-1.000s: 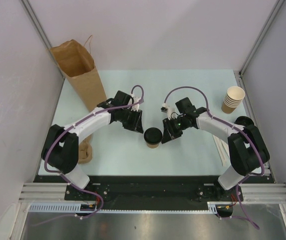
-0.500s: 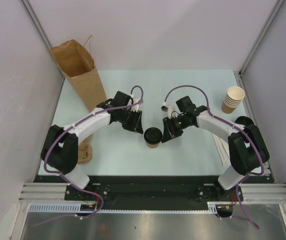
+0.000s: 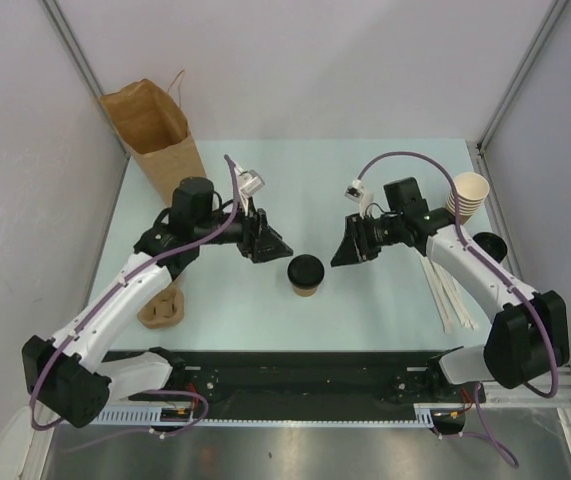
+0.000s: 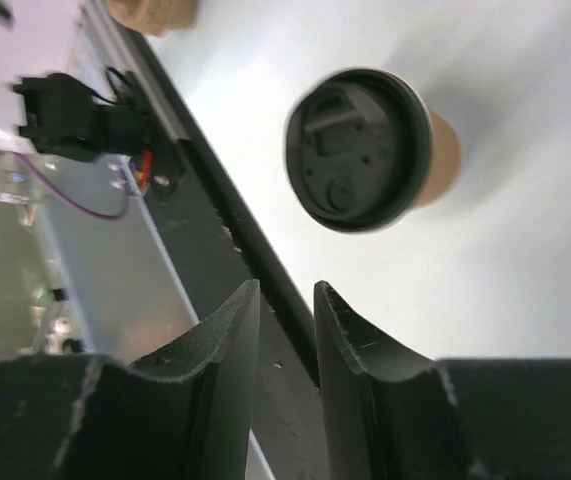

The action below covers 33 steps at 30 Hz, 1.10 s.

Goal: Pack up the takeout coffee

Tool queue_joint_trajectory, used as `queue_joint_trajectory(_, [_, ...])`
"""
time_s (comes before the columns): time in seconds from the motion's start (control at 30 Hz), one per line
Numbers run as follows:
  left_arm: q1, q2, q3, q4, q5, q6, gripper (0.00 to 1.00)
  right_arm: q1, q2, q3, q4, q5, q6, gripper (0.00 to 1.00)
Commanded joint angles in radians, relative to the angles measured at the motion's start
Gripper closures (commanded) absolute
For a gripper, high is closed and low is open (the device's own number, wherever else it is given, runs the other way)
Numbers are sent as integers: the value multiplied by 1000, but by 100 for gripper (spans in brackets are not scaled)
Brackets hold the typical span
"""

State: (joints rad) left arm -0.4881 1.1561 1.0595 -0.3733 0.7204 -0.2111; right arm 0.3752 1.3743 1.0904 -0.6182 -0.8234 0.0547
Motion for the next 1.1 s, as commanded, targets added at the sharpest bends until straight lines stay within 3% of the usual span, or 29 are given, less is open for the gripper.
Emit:
queue_joint_trajectory(0.0, [3, 57, -64, 227, 324, -218, 29, 4, 43, 32, 159, -138, 193, 67])
queue_joint_trajectory(0.07, [2, 120, -117, 370, 431, -357, 34, 7, 90, 31, 239, -172, 262, 66])
queue_joint_trajectory(0.13, [2, 161, -163, 442, 406, -425, 43, 14, 118, 31, 290, -217, 341, 66])
queue_joint_trajectory(0.3, [0, 247, -181, 484, 329, -459, 67, 54, 186, 31, 310, -246, 381, 66])
queue_joint_trajectory(0.5, [-1, 332, -179, 482, 284, -462, 84, 64, 253, 31, 319, -229, 378, 69])
queue_joint_trajectory(0.8, [2, 425, -139, 390, 197, -376, 90, 57, 331, 31, 330, -232, 376, 73])
queue_joint_trajectory(1.07, [11, 522, -184, 448, 201, -439, 91, 42, 416, 31, 318, -240, 361, 74])
